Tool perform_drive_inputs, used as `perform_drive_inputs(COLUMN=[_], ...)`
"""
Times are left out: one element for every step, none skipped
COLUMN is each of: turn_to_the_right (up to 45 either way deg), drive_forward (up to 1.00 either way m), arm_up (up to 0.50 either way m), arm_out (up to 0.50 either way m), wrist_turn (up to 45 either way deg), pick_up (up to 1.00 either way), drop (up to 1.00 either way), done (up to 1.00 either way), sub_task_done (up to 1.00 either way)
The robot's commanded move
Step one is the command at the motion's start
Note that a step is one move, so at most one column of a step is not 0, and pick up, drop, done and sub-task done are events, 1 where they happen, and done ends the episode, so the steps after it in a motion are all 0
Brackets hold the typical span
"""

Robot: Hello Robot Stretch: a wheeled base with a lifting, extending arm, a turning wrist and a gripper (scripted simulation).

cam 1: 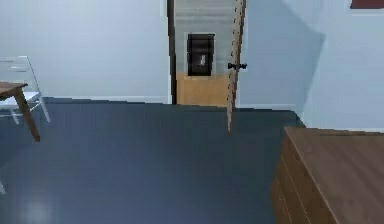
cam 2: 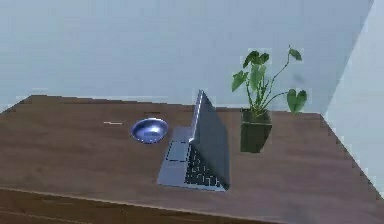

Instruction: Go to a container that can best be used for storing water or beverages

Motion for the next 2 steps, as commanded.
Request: perform_drive_inputs(turn_to_the_right=[0.0,3.0], drive_forward=[1.0,0.0], arm_up=[0.0,0.0], arm_out=[0.0,0.0], wrist_turn=[0.0,0.0], pick_up=[0.0,0.0], drop=[0.0,0.0], done=[0.0,0.0], sub_task_done=[0.0,0.0])
